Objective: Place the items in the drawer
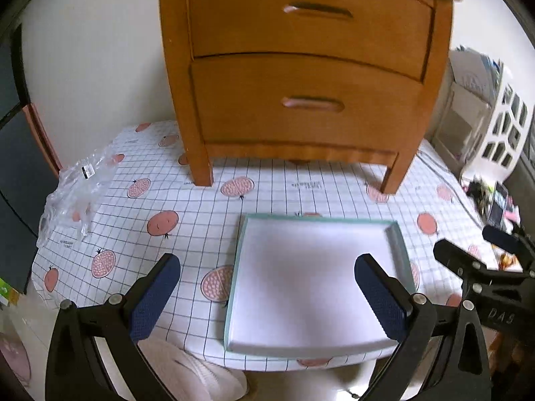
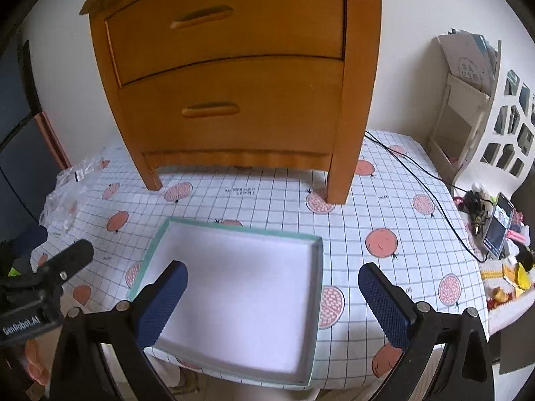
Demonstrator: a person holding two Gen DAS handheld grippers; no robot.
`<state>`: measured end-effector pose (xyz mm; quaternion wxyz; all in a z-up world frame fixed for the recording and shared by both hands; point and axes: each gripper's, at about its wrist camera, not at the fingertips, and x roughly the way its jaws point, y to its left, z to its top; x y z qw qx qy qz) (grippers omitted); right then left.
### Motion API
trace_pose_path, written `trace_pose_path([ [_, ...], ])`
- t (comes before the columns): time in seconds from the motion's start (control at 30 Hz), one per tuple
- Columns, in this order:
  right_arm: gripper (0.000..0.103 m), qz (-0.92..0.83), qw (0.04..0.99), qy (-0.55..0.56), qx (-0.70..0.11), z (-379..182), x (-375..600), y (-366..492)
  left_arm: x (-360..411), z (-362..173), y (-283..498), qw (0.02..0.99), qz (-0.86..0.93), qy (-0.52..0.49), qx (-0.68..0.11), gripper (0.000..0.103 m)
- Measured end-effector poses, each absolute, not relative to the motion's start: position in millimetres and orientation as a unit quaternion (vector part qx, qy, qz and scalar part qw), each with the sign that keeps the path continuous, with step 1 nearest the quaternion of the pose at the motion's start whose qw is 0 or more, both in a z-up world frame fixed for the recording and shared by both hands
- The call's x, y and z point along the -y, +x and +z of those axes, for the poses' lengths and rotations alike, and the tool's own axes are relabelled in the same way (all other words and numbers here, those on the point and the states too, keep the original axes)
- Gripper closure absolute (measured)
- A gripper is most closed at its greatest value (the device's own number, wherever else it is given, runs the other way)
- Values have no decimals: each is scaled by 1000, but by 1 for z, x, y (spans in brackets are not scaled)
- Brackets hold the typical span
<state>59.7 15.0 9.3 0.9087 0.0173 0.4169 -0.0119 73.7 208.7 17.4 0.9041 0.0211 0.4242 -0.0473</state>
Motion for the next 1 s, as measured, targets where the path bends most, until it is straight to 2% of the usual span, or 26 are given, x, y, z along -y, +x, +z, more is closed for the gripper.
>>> trace_pose_path([
  [0.53,0,-28,894,13,-447,-35,-8,44,-205,-23,65,892,-29,47,-449,0],
  [1.0,0,-27,888,5,-458,-48,-9,40,-198,-27,60,893,-37,70,-443,0],
])
